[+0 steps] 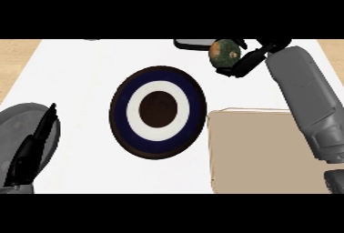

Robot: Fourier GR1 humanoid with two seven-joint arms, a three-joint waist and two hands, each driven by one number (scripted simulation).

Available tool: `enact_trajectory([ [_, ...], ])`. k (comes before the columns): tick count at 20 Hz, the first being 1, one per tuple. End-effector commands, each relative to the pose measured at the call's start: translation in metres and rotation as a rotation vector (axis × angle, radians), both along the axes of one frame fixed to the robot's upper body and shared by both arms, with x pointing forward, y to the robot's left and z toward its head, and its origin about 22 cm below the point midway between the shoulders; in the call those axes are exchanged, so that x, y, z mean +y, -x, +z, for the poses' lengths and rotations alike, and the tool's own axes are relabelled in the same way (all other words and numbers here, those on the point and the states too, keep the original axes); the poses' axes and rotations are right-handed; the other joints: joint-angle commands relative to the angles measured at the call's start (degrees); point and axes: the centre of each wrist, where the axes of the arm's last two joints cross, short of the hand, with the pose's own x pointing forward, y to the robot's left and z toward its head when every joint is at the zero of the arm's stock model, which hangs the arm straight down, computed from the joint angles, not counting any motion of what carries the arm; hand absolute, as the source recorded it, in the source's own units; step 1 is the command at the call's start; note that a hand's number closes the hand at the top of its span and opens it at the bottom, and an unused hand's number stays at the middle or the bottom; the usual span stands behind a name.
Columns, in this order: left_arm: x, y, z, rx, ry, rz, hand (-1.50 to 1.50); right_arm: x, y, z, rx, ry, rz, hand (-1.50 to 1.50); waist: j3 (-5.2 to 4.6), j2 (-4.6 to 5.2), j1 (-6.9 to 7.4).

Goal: Pick the squash from the tray and place it in the plate

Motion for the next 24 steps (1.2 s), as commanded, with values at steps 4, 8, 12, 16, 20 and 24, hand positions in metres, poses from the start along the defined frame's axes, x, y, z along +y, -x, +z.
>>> enact_trajectory([
  [4,-0.005,-0.003,0.014,-0.013,-0.009,0.002,0.0,0.094,0.007,-0.003,0.091,0.094,0.113,1.5,0.0,-0.06,-0.02],
  [8,0.015,0.004,-0.01,0.013,-0.004,0.02,0.0,0.126,0.025,-0.032,0.11,0.167,0.154,1.5,-0.04,-0.22,-1.09],
  [12,0.006,0.01,-0.002,0.024,0.001,0.01,0.0,0.145,0.032,-0.045,0.132,0.208,0.162,1.5,-0.01,-0.11,-0.46],
  [16,-0.011,-0.007,0.003,-0.013,-0.019,-0.004,0.0,0.16,0.038,-0.054,0.164,0.25,0.2,1.5,-0.01,0.08,0.64],
  [20,-0.004,-0.009,0.012,-0.006,-0.012,-0.035,0.0,0.148,0.044,-0.088,0.377,0.195,0.076,-1.5,-0.01,0.21,1.71],
  [24,-0.002,-0.009,0.006,0.013,-0.009,-0.023,0.0,0.168,0.049,-0.072,0.389,0.209,0.08,-1.5,-0.02,0.12,1.17],
])
